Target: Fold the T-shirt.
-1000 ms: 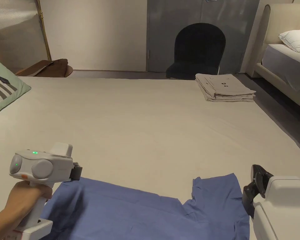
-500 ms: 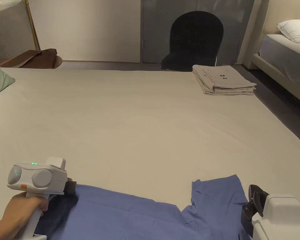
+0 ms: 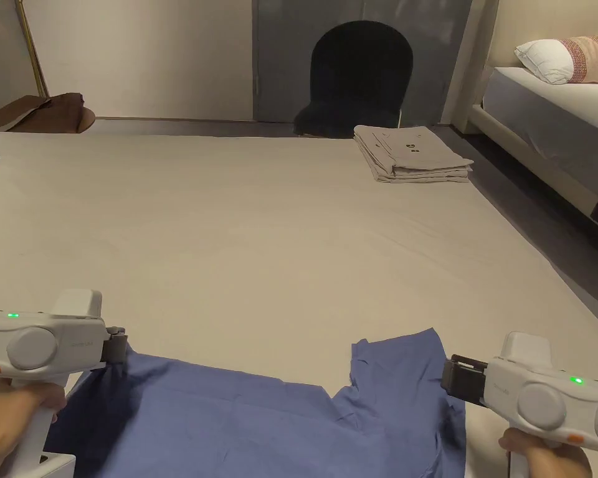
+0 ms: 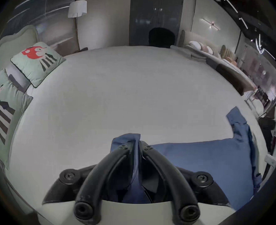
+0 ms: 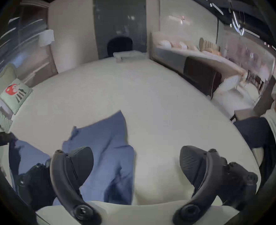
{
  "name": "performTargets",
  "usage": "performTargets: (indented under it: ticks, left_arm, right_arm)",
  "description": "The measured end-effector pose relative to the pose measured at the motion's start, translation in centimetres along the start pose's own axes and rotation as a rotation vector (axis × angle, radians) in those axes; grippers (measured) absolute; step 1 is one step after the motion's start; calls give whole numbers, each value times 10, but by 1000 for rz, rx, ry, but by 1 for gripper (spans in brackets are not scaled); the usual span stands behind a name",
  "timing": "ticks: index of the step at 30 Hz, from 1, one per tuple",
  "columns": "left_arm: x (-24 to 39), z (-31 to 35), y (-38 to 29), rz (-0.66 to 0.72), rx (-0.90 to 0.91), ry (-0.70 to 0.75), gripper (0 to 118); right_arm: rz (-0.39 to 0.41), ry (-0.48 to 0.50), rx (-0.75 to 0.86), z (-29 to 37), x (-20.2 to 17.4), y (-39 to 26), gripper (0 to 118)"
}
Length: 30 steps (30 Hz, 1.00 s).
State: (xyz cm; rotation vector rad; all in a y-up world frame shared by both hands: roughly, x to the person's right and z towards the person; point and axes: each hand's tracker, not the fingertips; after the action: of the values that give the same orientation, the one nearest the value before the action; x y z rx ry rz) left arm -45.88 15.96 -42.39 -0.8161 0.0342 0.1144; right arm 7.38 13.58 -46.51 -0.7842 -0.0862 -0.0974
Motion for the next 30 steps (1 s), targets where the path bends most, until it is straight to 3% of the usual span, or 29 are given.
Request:
performTargets:
  ticks: [4, 8, 12, 13, 15, 16, 19, 30]
  left_arm:
    - [4, 15, 1, -5, 20, -26, 2]
    - [7, 24, 0, -8, 30, -37, 1]
    - [6, 30, -2, -6, 31, -38, 1]
    - [5, 31, -3, -2, 32, -36, 2]
    - [3, 34, -6, 3, 31, -34, 1]
    - [2, 35, -8, 7, 31, -32, 2]
    - [-1, 42, -12, 21, 36, -26, 2]
    - [-28, 114, 0, 104, 188, 55, 2]
  right_arm:
    - [-4, 10, -77, -26, -2, -3, 106]
    - [30, 51, -75, -25, -19, -11, 82]
    - [88, 97, -149, -30, -36, -22, 73]
    - [97, 108, -171, -31, -39, -26, 64]
    - [152, 82, -152, -29, -42, -35, 19]
    - [183, 75, -122, -24, -43, -38, 4]
    - [216, 97, -122, -11, -42, -41, 3]
    - [415, 74, 382, 121, -64, 30, 3]
